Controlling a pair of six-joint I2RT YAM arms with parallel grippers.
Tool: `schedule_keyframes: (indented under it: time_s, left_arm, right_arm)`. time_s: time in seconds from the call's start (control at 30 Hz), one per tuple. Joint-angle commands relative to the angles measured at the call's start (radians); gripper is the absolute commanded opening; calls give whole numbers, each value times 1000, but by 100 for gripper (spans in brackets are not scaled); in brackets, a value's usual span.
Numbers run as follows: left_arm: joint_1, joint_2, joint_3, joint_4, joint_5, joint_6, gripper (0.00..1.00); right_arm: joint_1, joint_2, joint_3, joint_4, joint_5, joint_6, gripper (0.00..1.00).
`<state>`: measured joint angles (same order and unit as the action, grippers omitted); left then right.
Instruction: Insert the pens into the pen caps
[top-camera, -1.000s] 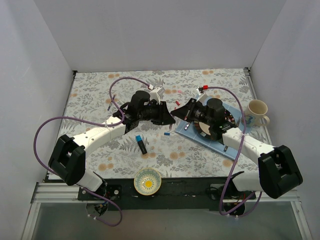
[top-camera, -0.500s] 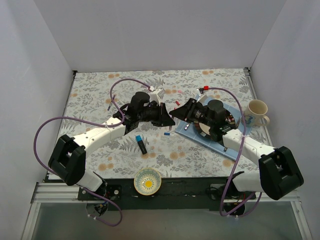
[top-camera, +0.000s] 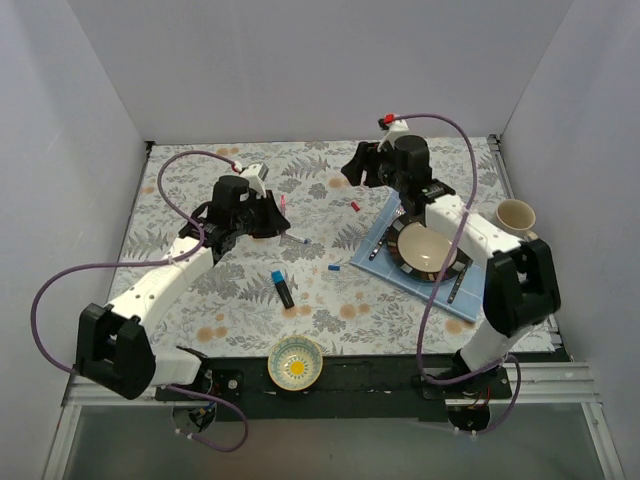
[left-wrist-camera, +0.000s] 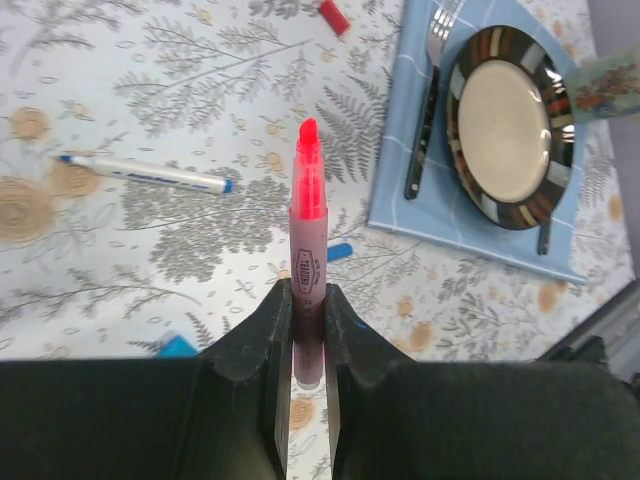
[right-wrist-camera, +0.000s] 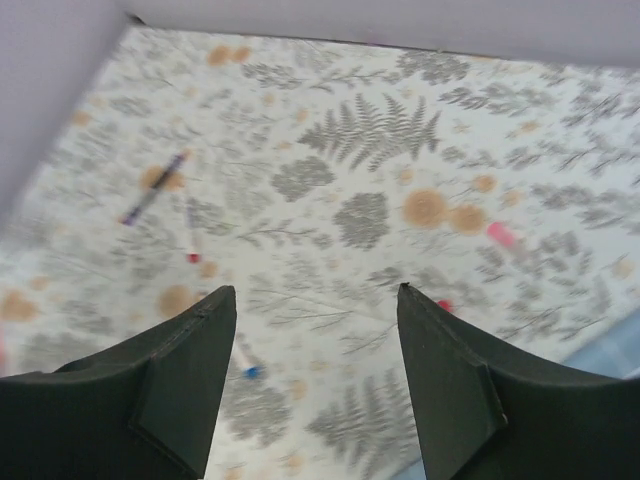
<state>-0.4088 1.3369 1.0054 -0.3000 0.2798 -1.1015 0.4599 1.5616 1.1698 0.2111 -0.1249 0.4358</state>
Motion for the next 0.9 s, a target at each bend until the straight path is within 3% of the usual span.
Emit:
schedule_keyframes:
  time_s: [0.0,0.17,0.4,0.87]
  left_arm:
    - [-15,-116,-2,-87,-226,107,0]
    - [-13,-231,-129,18,-264,111,0]
    - [-16,-223,-122,9,-251,120,0]
    - [-15,-209,-120,4,-258,123,0]
  right_arm:
    - [-21,233,242,-244,22,-508,72]
    - [-33,490,538,-374,87,-696,72]
    - [-66,655,671,-387,67,-861,68]
    - [-128,781,740,-395,-73,-821,62]
